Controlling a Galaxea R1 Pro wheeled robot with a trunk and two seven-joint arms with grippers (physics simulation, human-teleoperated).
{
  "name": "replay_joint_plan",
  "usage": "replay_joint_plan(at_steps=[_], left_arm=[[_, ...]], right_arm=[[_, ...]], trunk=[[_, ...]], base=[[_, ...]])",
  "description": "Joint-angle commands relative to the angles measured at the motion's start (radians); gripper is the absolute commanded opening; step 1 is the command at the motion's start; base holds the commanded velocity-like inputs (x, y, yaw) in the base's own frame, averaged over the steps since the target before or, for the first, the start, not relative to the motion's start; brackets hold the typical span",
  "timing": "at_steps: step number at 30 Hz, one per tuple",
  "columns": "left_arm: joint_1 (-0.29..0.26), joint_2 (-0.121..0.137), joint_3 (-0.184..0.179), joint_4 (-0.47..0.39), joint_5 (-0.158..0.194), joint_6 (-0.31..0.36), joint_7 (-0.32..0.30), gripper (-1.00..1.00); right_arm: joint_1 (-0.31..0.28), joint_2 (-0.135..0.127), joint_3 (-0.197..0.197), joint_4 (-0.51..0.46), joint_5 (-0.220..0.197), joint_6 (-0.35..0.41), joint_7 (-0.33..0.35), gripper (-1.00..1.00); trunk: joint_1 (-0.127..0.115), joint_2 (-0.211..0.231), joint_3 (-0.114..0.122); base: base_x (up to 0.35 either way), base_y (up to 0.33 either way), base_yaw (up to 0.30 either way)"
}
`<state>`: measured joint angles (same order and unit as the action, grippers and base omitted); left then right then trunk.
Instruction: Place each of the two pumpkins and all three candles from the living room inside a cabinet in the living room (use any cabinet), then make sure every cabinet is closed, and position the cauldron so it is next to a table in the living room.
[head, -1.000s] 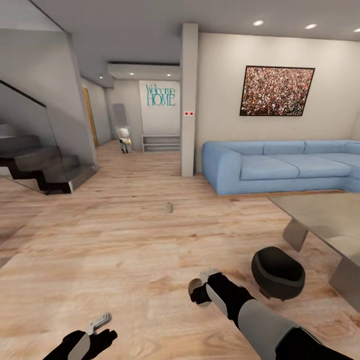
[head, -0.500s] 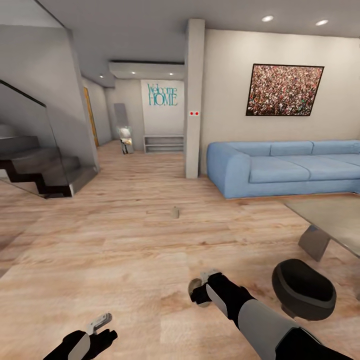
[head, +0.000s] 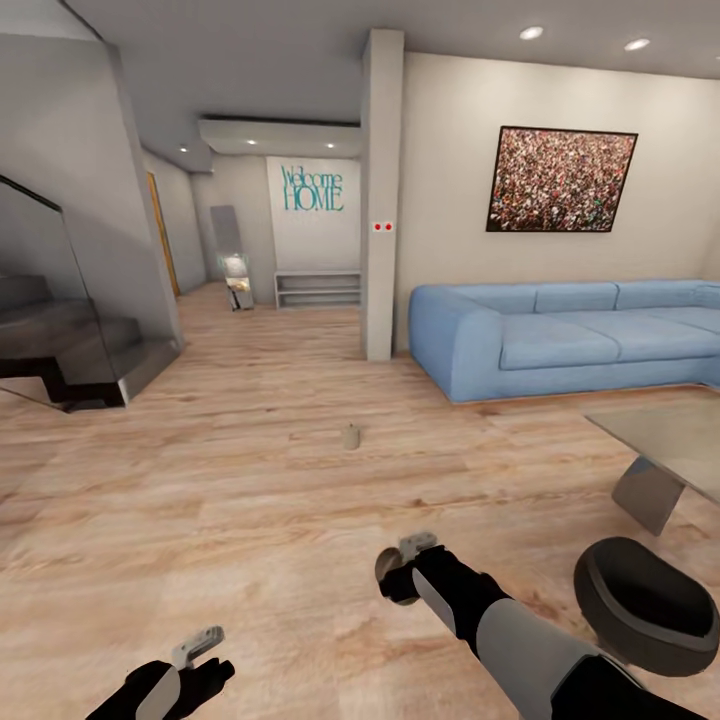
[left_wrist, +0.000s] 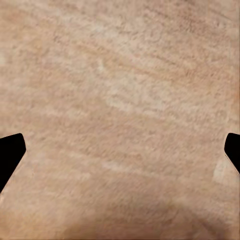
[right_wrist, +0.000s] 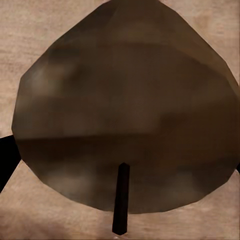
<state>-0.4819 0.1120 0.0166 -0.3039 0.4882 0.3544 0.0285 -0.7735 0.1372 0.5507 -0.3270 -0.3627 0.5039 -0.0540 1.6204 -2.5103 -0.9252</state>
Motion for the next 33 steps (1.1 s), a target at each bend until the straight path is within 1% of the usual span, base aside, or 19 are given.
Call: replay_joint_plan(at_steps=[1,13,26,33], left_arm=[[0.0,0.0,0.001,-0.002,0.007,0.006,0.003,1.0],[0.0,-0.001,0.001,-0.002,0.007,0.006,0.004,1.0],[0.0,-0.002,0.0,-0.001,0.008,0.006,0.004,1.0],[0.0,-0.002,0.0,-0.002,0.007,0.006,0.004,1.0]], right_arm=[[-0.001,0.0,0.008,-0.001,-0.013,0.003,-0.007,-1.0],[-0.001,0.0,0.006,-0.001,-0.013,0.002,-0.007,-1.0],[-0.001,-0.001,0.006,-0.001,-0.014,0.001,-0.006,-1.0],[-0.001,-0.001,0.007,-0.001,-0.015,0.001,-0.006,-1.0]], trunk=[[0.0,0.0,-0.001],[0.0,0.0,-0.001],[0.0,0.0,-0.001],[0.0,0.0,-0.001]], base=[[0.285,0.238,-0.002],[0.285,0.238,-0.009],[0.285,0.238,-0.257],[0.285,0.238,-0.034]])
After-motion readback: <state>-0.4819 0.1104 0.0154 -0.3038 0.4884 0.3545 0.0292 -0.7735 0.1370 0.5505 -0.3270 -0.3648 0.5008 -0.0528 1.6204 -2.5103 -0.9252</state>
